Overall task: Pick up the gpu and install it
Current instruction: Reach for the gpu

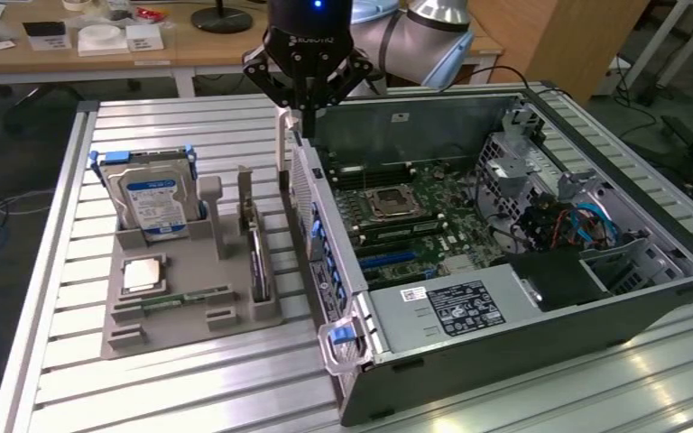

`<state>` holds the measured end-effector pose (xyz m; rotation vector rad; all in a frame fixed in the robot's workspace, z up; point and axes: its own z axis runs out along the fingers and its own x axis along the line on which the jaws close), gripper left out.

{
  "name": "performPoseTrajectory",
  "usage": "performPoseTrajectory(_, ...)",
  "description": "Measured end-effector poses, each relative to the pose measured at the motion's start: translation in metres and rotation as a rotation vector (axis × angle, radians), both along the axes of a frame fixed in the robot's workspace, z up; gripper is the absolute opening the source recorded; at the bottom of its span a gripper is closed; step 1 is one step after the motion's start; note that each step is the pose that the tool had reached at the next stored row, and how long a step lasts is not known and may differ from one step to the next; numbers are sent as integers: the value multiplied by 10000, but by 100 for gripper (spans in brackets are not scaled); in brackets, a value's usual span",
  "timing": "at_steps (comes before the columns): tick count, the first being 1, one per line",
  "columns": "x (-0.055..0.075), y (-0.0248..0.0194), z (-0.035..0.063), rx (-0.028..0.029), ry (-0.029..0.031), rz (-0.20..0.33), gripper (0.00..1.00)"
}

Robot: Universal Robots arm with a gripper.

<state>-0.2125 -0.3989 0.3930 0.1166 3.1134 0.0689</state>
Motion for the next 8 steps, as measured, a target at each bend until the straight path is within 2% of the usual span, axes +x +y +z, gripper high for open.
performPoseTrajectory(8,-81,0,-3,0,1,1,11)
